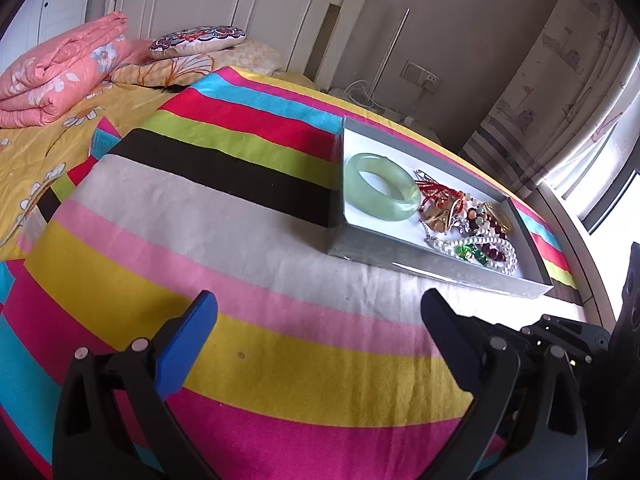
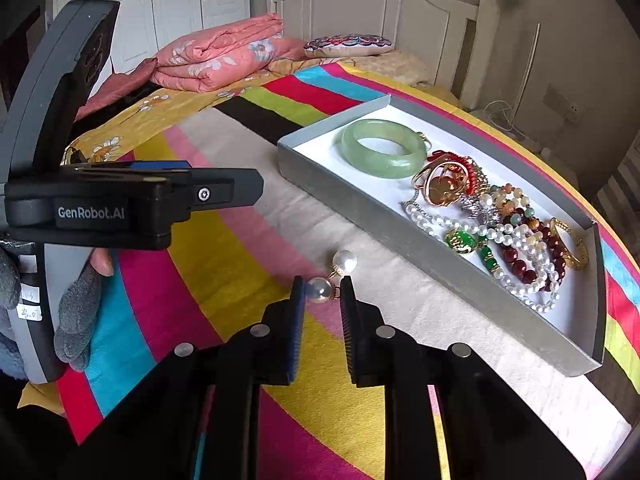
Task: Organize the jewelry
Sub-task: 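Move the right tool to the pearl earrings and grasp one, then grasp the other pearl earring with the left tool while the right tool holds its earring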
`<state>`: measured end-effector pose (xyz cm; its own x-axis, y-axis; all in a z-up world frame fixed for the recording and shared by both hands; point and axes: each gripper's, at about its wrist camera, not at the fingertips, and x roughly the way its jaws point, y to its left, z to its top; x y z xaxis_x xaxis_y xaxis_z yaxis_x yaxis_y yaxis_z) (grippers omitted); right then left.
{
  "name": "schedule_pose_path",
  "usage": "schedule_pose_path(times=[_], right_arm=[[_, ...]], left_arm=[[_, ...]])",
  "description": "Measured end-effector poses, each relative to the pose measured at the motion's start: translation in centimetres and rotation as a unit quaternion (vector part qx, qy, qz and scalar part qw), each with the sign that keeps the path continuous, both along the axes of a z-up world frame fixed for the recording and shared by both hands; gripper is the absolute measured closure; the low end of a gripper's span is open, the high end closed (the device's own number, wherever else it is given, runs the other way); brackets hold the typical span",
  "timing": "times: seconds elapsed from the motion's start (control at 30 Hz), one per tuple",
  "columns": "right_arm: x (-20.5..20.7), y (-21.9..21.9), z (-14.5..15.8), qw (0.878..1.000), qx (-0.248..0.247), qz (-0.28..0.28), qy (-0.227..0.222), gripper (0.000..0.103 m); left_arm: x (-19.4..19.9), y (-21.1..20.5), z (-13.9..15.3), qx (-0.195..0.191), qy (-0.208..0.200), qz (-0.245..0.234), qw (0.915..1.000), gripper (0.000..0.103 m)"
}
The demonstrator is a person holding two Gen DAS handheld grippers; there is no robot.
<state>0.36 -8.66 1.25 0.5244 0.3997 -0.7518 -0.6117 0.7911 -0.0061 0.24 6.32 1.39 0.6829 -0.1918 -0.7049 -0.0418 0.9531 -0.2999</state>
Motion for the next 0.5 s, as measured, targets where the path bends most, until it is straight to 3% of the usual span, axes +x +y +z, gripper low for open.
schedule_pose_path(times=[0.13,0.23,0.43,0.5], right_arm=[[-0.8,-3.5,0.7,0.999,0.038,-0.035,-0.004,0.085],[-1.4,-7.3,1.1,0.995,0.067,-0.075,-0.005,0.085],[-1.5,-14.3,1.1,0.976,0.155,-0.152,0.018,0.085],[-1.3,-15.5,1.0,0.97,0.174,-0.166,0.027,0.085]], left_arm=[[-0.2,-0.5,0.1,0.005,-0.003,-0.016,0.9999,0.002],[-0.2,-1.8,0.2,0.029,0.002,-0.04,0.9988,0.002],[-0.4,-6.5,0.3,0.082,0.006,-0.111,0.9905,0.003],[0.0,-8.0,0.4,0.095,0.005,-0.128,0.9872,0.013]])
